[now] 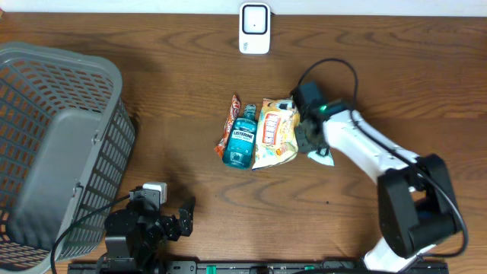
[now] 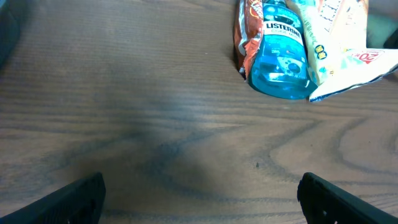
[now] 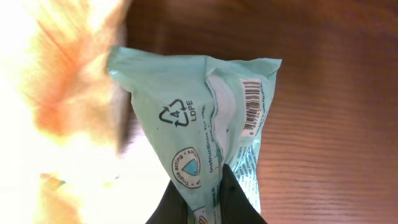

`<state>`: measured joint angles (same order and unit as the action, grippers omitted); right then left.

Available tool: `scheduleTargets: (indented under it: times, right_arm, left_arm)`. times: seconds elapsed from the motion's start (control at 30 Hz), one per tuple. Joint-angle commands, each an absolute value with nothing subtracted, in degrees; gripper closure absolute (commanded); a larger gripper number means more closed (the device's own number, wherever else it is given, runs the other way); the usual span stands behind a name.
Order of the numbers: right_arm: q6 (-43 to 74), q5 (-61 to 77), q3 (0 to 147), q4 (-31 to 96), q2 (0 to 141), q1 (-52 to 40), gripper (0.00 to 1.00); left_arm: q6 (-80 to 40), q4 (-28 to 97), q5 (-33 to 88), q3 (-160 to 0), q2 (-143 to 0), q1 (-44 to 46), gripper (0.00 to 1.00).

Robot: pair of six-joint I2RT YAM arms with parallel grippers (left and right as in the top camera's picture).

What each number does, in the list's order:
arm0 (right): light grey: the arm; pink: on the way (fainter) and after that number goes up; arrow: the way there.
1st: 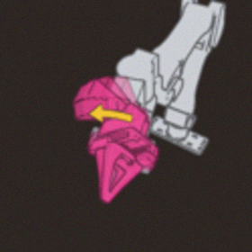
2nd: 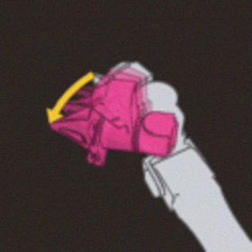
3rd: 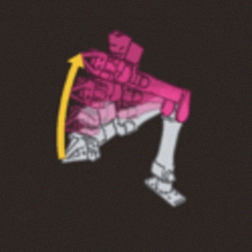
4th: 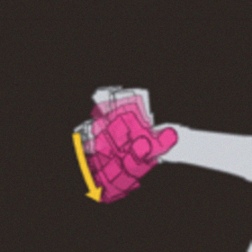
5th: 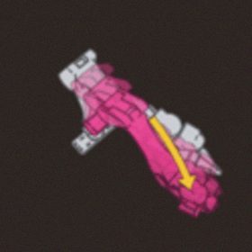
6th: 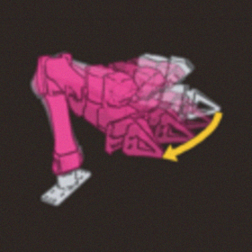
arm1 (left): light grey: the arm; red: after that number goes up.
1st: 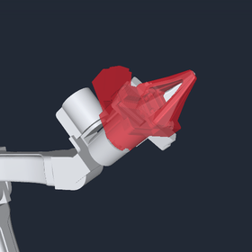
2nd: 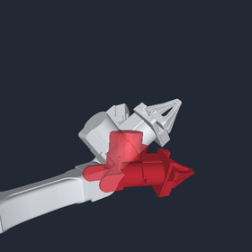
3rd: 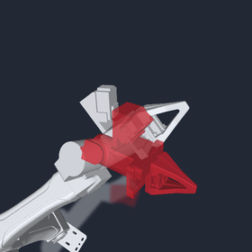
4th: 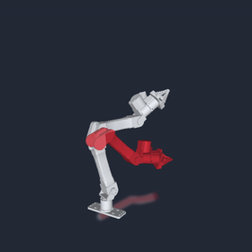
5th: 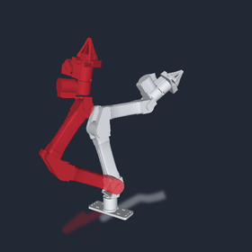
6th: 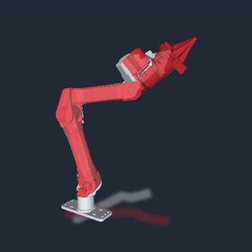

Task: Scan the item barcode
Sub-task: 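Reach the right gripper to the pale green packet and grasp it, then lift the pale green packet above the pile with the right gripper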

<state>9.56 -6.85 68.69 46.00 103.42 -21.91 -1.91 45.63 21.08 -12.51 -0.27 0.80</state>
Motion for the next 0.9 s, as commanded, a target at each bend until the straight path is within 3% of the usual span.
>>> scheduleTargets:
  times: [0.0,0.17,0.3,0.63,0.87]
  right_arm:
    - [-2.0,16.8,74.1,48.8,99.0,-18.6,0.99]
    - [-20.9,53.4,74.8,55.7,98.6,-13.5,0.99]
    - [-27.5,67.4,74.7,61.8,98.6,-10.8,0.99]
    - [-27.2,88.8,74.7,65.2,98.6,-10.0,0.99]
    - [-14.7,89.5,74.7,65.6,98.6,-9.9,0.99]
  left_arm:
    - [-2.4,49.0,21.8,-12.4,-0.2,0.6,0.02]
    - [-2.4,49.0,21.8,-12.4,-0.2,0.6,0.02]
    - [-2.4,49.0,21.9,-12.4,-0.2,0.6,0.02]
    - [-2.4,49.0,21.8,-12.4,-0.2,0.6,0.02]
    - [-2.4,49.0,21.9,-12.4,-0.2,0.6,0.02]
